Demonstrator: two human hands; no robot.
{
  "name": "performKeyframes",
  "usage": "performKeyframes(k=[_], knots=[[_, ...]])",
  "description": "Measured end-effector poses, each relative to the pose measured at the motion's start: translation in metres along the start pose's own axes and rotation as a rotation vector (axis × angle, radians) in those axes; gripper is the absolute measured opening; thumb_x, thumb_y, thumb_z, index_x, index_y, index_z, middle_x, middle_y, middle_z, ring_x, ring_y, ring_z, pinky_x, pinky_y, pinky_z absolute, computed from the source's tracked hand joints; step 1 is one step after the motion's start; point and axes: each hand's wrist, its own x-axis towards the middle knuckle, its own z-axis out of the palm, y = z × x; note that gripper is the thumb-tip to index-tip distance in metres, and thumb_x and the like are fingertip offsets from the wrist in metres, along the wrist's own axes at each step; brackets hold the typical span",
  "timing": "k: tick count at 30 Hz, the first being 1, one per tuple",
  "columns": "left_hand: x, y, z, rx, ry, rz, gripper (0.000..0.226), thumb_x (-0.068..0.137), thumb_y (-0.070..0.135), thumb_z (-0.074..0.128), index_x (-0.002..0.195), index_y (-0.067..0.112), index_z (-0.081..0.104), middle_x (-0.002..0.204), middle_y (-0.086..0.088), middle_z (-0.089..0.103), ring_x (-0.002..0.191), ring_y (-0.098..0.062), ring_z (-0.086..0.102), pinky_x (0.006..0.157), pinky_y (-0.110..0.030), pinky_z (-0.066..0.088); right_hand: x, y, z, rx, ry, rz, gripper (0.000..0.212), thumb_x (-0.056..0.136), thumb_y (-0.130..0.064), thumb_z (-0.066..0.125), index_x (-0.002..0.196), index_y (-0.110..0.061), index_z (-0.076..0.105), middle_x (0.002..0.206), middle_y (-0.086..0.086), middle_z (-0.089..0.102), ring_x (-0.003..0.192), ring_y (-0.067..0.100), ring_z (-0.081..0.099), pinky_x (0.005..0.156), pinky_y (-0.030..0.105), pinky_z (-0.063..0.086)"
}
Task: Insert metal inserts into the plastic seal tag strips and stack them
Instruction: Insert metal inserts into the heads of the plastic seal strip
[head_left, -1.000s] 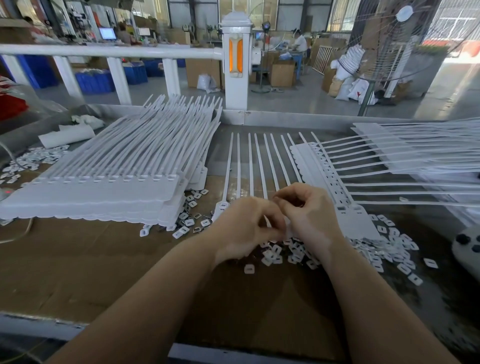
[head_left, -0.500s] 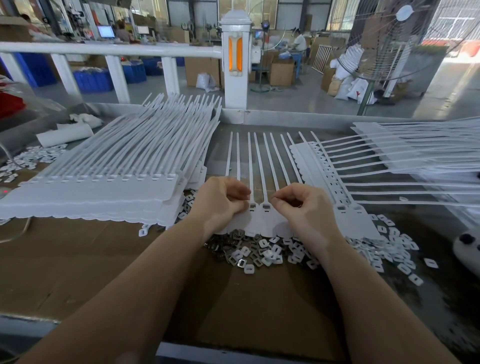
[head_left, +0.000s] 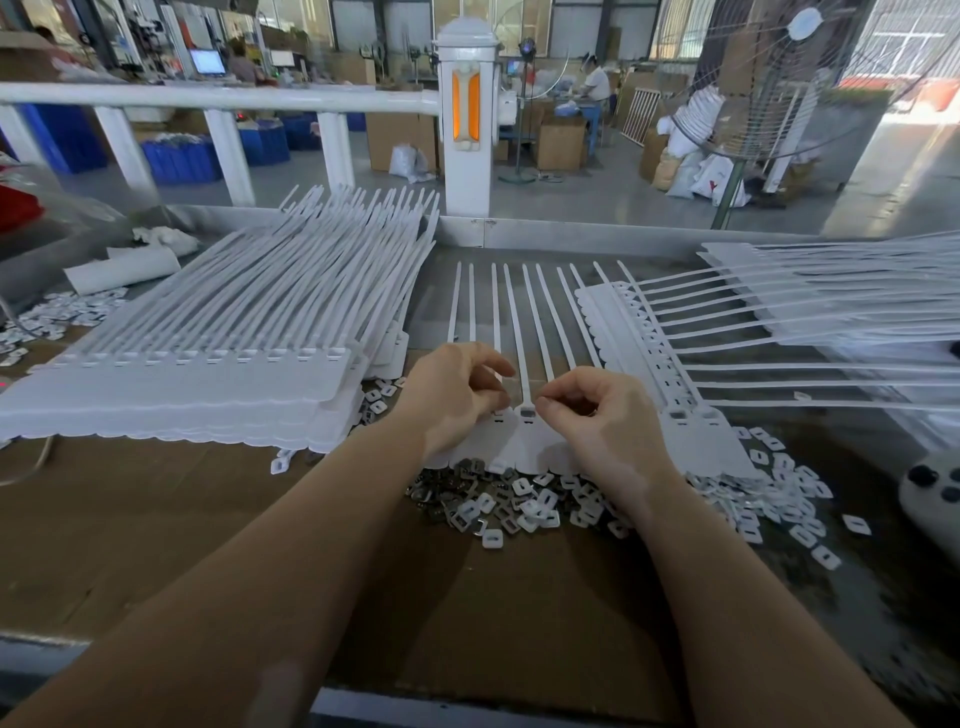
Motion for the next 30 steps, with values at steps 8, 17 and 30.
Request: performKeyframes(k=[8, 17, 30], knots=[[0.001, -0.005, 0.001, -0.037, -0.010, 0.001, 0.018, 0.082, 0.008, 0.068, 0.096, 0.019, 0.065, 0.080, 0.006, 0.069, 0.081, -0.007, 0.065, 0.080, -0.021, 0.050, 0.000, 0.001, 0.000, -0.016, -0.001, -0.004, 0.004, 0.081, -0.013, 0.069, 0.081, -0.015, 0.071, 0.073, -0.006, 0.067, 0.072, 0.000, 0.060, 0.065, 0.005, 0.044], [0.005, 0.003, -0.005, 0.115, -0.089, 0.036, 0.023, 0.086, 0.006, 0.063, 0.105, 0.019, 0.062, 0.079, 0.012, 0.065, 0.076, -0.003, 0.060, 0.071, -0.016, 0.046, 0.000, 0.001, 0.000, -0.011, -0.010, 0.007, 0.005, 0.081, -0.013, 0.068, 0.081, -0.018, 0.071, 0.074, -0.006, 0.068, 0.072, 0.002, 0.062, 0.066, 0.009, 0.047], [-0.011, -0.001, -0.003, 0.413, -0.055, 0.210, 0.024, 0.091, 0.015, 0.056, 0.113, 0.022, 0.062, 0.102, 0.009, 0.069, 0.094, -0.003, 0.061, 0.089, -0.022, 0.047, 0.001, 0.002, 0.001, -0.017, -0.009, 0.015, 0.005, 0.081, -0.013, 0.068, 0.081, -0.017, 0.071, 0.075, -0.005, 0.068, 0.074, 0.004, 0.062, 0.067, 0.009, 0.046]])
